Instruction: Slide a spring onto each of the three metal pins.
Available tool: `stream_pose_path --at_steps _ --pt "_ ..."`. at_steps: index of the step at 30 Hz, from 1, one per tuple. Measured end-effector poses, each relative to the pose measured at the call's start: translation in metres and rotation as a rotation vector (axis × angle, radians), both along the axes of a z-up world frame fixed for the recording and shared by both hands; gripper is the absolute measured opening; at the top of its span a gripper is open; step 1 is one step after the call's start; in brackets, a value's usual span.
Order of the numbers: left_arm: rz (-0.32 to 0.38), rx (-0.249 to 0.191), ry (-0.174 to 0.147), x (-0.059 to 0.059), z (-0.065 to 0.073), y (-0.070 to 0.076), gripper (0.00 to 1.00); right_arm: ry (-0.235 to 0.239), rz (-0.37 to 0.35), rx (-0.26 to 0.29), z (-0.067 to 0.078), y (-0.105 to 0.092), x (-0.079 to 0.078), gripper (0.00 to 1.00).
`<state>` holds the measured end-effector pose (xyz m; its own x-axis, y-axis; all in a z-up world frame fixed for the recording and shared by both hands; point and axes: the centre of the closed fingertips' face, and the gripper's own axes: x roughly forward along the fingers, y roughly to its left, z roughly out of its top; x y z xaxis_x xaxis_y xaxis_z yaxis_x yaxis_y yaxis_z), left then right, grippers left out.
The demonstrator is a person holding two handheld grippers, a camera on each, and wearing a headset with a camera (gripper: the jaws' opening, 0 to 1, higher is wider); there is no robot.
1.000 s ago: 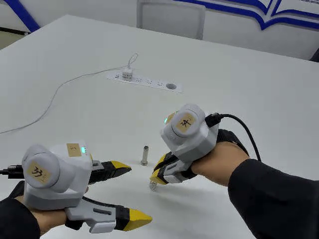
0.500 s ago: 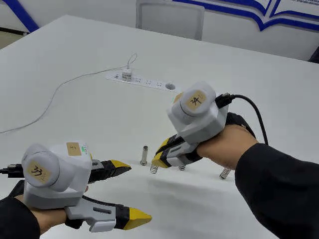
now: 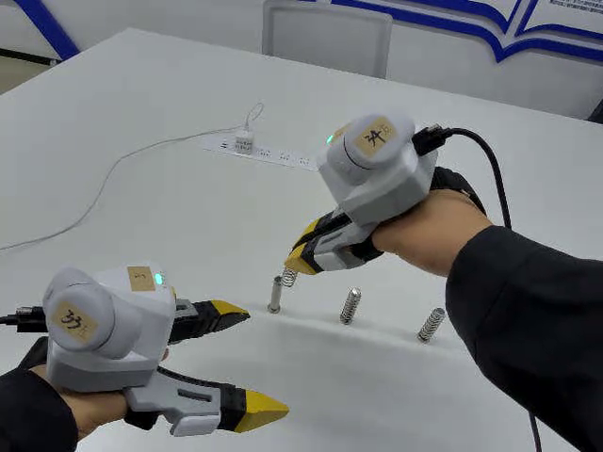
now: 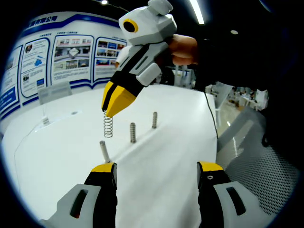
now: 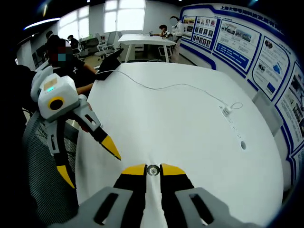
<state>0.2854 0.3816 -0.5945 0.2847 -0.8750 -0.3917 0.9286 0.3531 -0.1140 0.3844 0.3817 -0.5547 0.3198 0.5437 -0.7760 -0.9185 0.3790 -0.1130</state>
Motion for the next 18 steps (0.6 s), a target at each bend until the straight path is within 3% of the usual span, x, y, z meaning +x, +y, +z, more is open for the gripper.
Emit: stream_pose_path --at_steps 8,18 --pt "0.01 -0.008 0.001 0.002 0.001 0.001 0.7 0.014 0.013 -0.022 -0.009 0.006 0.009 0.12" --pt "0.029 -0.014 -0.001 0.005 0.003 0.003 0.7 0.028 0.012 -0.038 -0.014 0.005 0.009 0.12"
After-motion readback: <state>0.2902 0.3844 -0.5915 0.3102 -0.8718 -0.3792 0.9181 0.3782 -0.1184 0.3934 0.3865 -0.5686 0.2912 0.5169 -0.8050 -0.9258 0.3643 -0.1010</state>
